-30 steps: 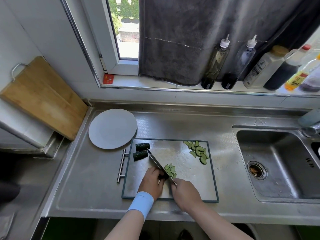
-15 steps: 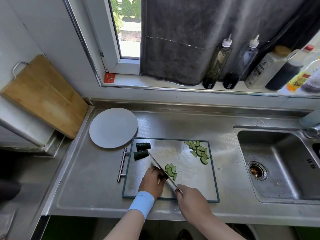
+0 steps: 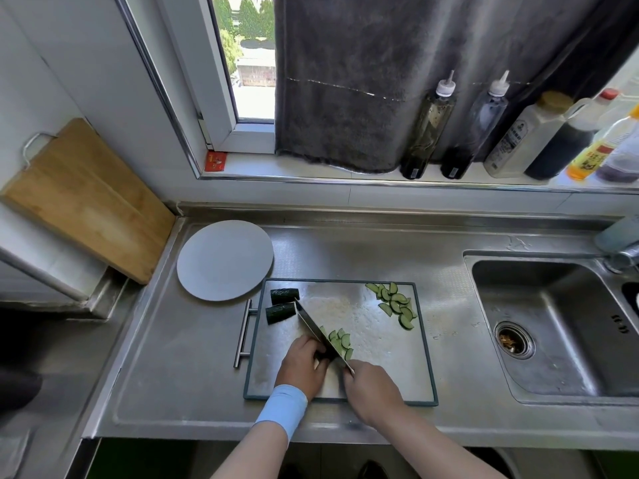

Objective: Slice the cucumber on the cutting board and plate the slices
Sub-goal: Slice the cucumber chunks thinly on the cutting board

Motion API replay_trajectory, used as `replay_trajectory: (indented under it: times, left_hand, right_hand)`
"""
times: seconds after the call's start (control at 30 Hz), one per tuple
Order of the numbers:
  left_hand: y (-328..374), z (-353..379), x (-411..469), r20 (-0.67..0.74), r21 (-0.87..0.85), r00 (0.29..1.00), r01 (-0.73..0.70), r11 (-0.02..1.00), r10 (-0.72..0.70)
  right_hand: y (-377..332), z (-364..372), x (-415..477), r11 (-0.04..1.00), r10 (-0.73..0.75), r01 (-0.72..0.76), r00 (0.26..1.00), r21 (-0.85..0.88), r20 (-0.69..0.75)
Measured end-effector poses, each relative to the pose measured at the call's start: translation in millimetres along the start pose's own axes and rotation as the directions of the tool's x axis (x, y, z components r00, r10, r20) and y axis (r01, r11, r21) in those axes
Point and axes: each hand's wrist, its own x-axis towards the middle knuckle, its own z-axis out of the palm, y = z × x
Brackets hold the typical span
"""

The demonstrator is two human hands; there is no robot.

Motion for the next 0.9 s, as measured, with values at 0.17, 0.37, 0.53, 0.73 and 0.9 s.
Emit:
replay_trajectory:
  times: [0.17,0.37,0.53,0.73,0.9]
  left_hand:
    - [-0.8,0.4,-0.6,-0.009,-0.005,1.0,-0.011,1.0,0.01]
    - [0.6,0.0,-0.4,-0.003,-0.016,0.999,0.053,0.998,-0.053]
    - [1.1,-0.5,0.2,0.003,-0.015,0.997,0.076,0.997,-0.075]
    - [0.1,0.6,0.3,0.003,-0.021,0.998,0.06,0.998,-0.06]
    - [-0.3,0.5,-0.2,-0.027,-0.054,0.998,0.054,0.997,-0.055]
  right_hand:
    - [1.6,-0.1,-0.4,1.0,-0.016,0.016,1.0,0.002,-0.015]
    - [3.6,1.6,-14.3,0.998,-0.055,0.054,0.997,-0.023,-0.061]
    - [7.3,-1.2,-26.8,0.997,-0.072,0.069,0.994,-0.045,-0.083]
    - [10.5,-0.9,-27.7,0.998,-0.041,0.038,0.998,-0.048,-0.058]
    - [3.9,2.7,-16.2,1.0,-0.018,0.018,1.0,0.008,-0.009]
